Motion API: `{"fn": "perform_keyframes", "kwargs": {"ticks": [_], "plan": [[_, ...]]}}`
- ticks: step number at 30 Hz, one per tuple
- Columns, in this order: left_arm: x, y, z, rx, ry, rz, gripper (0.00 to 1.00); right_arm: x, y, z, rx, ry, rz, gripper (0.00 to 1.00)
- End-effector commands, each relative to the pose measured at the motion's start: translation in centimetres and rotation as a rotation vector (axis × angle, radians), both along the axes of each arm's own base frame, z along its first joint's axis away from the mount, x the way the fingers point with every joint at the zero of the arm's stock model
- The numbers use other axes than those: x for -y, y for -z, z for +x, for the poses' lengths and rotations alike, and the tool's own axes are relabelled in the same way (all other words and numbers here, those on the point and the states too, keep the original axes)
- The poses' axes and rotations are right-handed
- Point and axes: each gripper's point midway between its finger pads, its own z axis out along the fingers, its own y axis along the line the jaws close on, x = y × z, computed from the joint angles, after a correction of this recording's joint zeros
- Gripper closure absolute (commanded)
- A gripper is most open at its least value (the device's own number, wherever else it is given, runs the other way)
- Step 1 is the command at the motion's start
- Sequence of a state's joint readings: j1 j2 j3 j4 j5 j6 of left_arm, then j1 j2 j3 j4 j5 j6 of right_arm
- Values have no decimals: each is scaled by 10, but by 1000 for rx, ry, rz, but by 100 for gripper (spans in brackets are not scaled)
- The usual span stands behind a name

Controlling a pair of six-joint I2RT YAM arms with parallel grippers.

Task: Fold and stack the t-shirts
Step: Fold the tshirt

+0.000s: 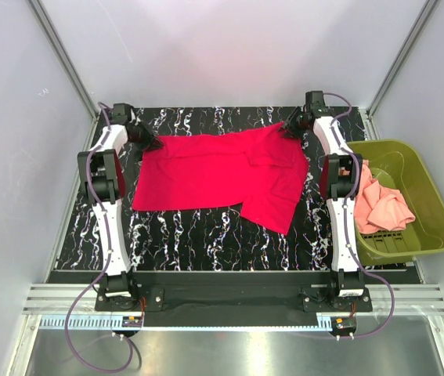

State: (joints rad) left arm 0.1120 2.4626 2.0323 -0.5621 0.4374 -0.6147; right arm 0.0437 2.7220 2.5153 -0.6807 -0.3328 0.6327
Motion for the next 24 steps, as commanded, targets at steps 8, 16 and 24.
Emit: {"fn": "perform_keyframes", "kwargs": {"ticks": [8, 16, 24], "plan": [[-28, -87, -6, 107, -24, 84, 50, 8, -98, -16, 105, -75, -63, 30], [-43, -134, -101, 14, -35, 283, 36, 5, -158, -127, -39, -222, -260, 16], [-46, -86, -244, -144, -102, 357, 44, -63, -151, -279, -113, -449, -325, 17]]}}
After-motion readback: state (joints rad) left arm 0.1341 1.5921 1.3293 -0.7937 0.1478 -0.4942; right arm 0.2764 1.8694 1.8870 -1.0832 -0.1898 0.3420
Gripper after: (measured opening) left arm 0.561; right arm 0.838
